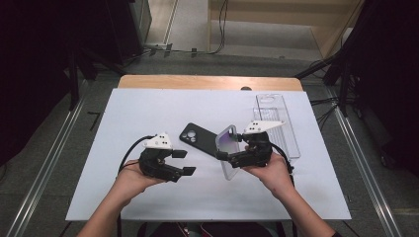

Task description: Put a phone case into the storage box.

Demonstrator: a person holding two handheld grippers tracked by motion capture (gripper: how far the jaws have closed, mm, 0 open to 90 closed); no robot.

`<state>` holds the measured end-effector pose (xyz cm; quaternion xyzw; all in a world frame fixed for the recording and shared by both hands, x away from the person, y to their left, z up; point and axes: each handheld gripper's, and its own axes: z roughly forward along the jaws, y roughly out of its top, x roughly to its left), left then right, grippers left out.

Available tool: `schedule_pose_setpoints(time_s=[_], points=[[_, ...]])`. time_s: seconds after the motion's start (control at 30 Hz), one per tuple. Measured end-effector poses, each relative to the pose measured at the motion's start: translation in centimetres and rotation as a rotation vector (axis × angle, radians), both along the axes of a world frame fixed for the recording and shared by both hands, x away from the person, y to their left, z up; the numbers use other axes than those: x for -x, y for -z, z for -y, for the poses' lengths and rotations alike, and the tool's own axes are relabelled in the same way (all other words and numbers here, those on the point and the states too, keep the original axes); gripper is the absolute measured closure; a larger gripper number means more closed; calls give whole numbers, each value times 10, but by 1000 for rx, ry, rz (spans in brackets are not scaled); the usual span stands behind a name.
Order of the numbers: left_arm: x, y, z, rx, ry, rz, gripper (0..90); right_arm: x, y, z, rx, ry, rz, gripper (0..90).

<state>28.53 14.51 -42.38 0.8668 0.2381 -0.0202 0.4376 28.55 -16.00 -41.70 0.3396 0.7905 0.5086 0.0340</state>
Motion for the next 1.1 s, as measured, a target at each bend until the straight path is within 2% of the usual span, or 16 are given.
schedule_pose_setpoints(time_s=[0.17,0.3,0.67,0.8,0.97,1.1], points=[[3,8,-6,-2,10,-21,326,-3,-5,8,-14,0,-5,156],[5,12,-13,11,10,-33,326,-4,-9,15,-6,16,6,156],[10,18,-28,8,-30,-46,326,-11,-22,42,-21,72,21,156],[12,18,-31,14,-46,-53,326,-13,-26,55,-26,105,28,156],[13,20,-34,2,-63,-57,325,-15,-30,69,-22,152,40,156],[14,19,-36,-1,-105,-70,325,-16,-33,78,-22,212,59,156]])
